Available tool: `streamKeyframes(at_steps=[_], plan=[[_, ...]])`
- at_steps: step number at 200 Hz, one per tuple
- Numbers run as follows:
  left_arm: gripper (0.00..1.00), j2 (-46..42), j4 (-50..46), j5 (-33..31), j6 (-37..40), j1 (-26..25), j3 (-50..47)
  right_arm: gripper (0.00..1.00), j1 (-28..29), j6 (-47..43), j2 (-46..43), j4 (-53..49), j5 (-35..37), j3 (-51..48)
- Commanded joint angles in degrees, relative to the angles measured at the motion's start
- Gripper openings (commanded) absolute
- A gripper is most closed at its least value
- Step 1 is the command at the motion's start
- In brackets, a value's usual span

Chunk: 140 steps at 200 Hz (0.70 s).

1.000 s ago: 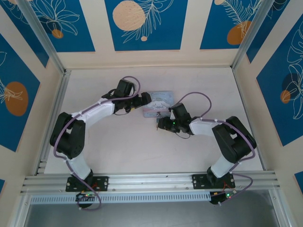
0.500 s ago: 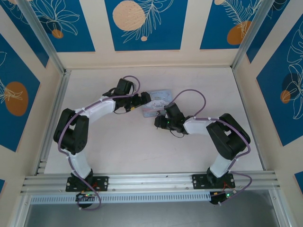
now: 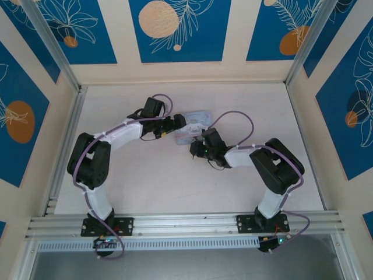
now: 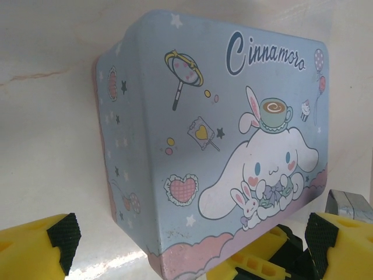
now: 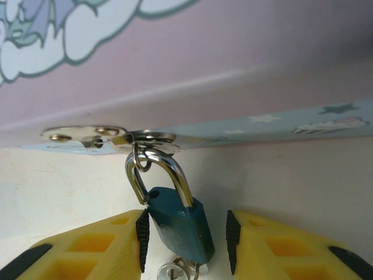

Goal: Unlock the padlock with the key

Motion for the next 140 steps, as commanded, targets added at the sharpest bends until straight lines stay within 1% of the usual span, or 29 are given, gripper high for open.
streamKeyframes(at_steps=[1,30,44,59,78,123,140], plan=[[1.0,0.8,0.45,1.49,0.54,0.86,1.14,0.41,0.47,-1.17,1.43,-0.51,0.69,-0.06],[1.0,1.41,0.27,1.47,0.65,0.95,1.57,0.33,0.57,-1.38,1.91,-0.93,0.6,0.28],[1.0,1.43,0.1,1.34,0.75,0.97,1.73,0.31,0.55,-1.48,1.89,-1.21,0.69,0.47],[1.0,1.53,-0.04,1.3,0.92,1.01,1.78,0.25,0.55,-1.55,1.74,-1.63,0.73,0.55],[1.0,1.45,-0.71,0.81,1.51,1.07,1.86,0.19,0.55,-1.6,1.13,-2.63,1.04,0.69],[1.0,0.57,-5.12,-4.48,4.81,1.04,2.26,0.0,0.38,-0.99,-1.32,-6.35,1.3,0.82],[1.0,0.8,-7.32,-6.51,6.23,1.03,3.03,0.0,0.35,-0.06,-2.18,-8.04,1.26,1.02]])
